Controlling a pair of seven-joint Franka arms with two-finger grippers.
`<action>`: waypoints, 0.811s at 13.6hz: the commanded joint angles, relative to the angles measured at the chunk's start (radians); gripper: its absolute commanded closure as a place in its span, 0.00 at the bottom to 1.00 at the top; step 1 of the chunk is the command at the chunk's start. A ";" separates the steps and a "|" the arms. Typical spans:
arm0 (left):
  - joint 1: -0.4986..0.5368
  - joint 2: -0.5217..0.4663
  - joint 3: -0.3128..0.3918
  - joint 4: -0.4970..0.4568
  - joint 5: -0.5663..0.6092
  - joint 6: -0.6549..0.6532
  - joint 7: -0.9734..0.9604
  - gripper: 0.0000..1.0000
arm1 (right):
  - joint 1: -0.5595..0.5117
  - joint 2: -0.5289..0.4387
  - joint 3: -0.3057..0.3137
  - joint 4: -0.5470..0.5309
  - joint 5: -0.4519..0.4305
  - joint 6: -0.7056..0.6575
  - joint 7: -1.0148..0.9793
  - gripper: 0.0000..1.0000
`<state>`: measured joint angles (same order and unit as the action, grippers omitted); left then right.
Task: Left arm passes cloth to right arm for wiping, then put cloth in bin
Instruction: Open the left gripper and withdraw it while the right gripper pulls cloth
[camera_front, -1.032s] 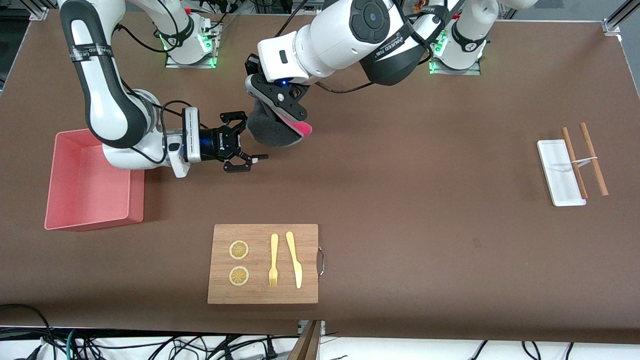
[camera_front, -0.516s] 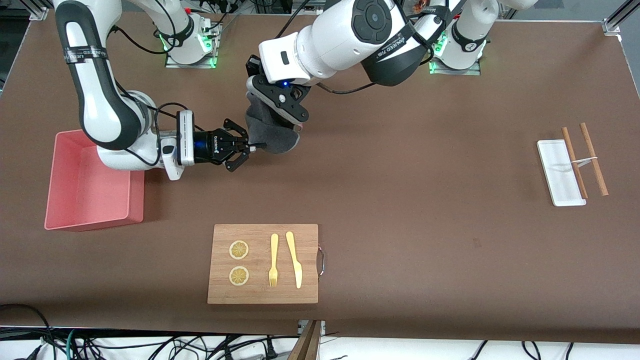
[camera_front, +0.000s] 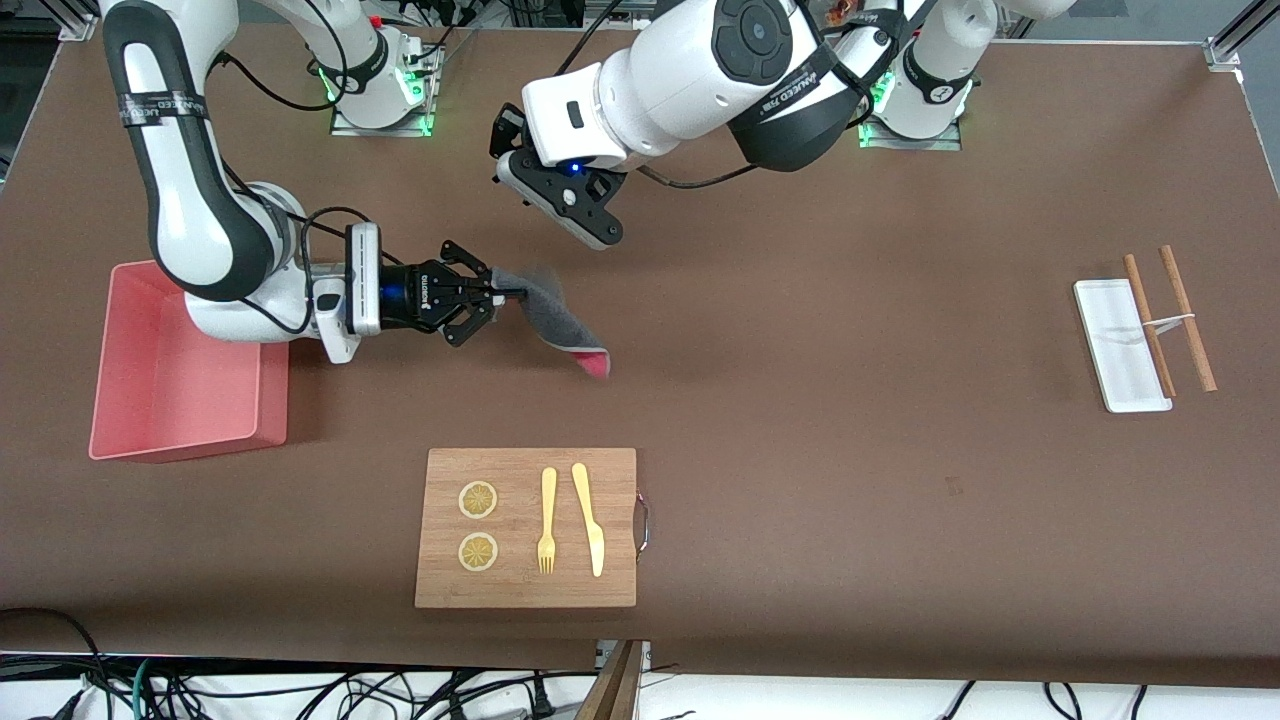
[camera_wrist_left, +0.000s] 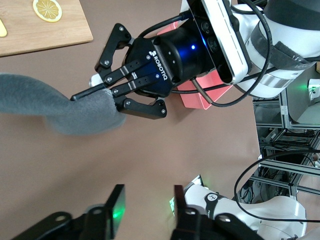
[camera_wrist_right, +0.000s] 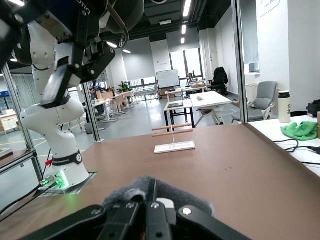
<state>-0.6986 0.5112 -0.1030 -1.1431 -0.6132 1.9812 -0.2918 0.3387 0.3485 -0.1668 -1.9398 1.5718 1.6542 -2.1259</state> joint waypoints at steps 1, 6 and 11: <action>0.030 -0.029 0.003 0.002 -0.003 -0.036 0.005 0.00 | -0.024 -0.019 -0.040 0.042 -0.100 -0.043 0.070 1.00; 0.189 -0.092 0.003 -0.006 0.188 -0.235 0.075 0.00 | -0.058 -0.115 -0.184 0.058 -0.448 -0.165 0.222 1.00; 0.355 -0.111 0.003 -0.017 0.442 -0.384 0.177 0.00 | -0.060 -0.301 -0.249 0.064 -0.864 -0.195 0.571 1.00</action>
<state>-0.3930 0.4153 -0.0909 -1.1423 -0.2407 1.6270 -0.1655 0.2741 0.1199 -0.4148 -1.8676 0.8180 1.4636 -1.6798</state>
